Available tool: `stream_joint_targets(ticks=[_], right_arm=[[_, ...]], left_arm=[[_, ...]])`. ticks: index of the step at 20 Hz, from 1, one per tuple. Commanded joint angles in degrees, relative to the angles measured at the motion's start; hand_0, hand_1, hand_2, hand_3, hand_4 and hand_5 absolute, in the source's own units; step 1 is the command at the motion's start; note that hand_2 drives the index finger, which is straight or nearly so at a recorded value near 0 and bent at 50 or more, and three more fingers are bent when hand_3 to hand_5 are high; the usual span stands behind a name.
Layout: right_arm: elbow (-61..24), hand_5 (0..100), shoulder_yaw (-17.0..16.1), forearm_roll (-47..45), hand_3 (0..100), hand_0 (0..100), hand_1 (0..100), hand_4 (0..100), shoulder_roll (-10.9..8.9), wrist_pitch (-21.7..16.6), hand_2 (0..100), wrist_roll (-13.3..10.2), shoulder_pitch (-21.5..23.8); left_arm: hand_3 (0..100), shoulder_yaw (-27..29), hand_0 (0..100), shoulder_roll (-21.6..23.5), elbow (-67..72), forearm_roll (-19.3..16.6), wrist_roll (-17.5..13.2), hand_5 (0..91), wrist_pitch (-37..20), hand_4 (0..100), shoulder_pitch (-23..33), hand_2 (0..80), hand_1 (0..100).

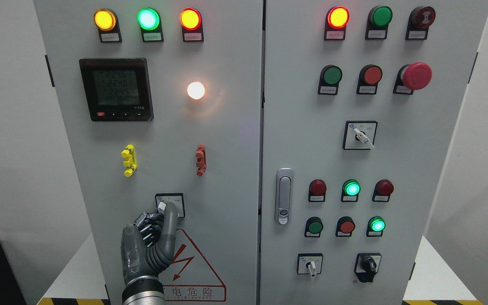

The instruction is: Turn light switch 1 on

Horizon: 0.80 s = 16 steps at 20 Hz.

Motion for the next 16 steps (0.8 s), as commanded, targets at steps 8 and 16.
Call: stream_joint_targets(ticks=[8, 16], right_arm=[[0.0, 0, 0.04, 0.0, 0, 0, 0, 0, 0.02, 0.01, 0, -0.04, 0.0], [0.0, 0, -0.05, 0.0, 0, 0, 0, 0, 0.02, 0.01, 0, 0.05, 0.0]], left_arm=[[99, -0.2, 25, 0.17, -0.42, 0.0, 0.01, 84.5, -0.74, 99, 0.73, 64.1, 38], [100, -0.46, 24, 0.52, -0.78, 0.0, 0.01, 84.6, -2.92, 99, 3.89, 64.6, 37]])
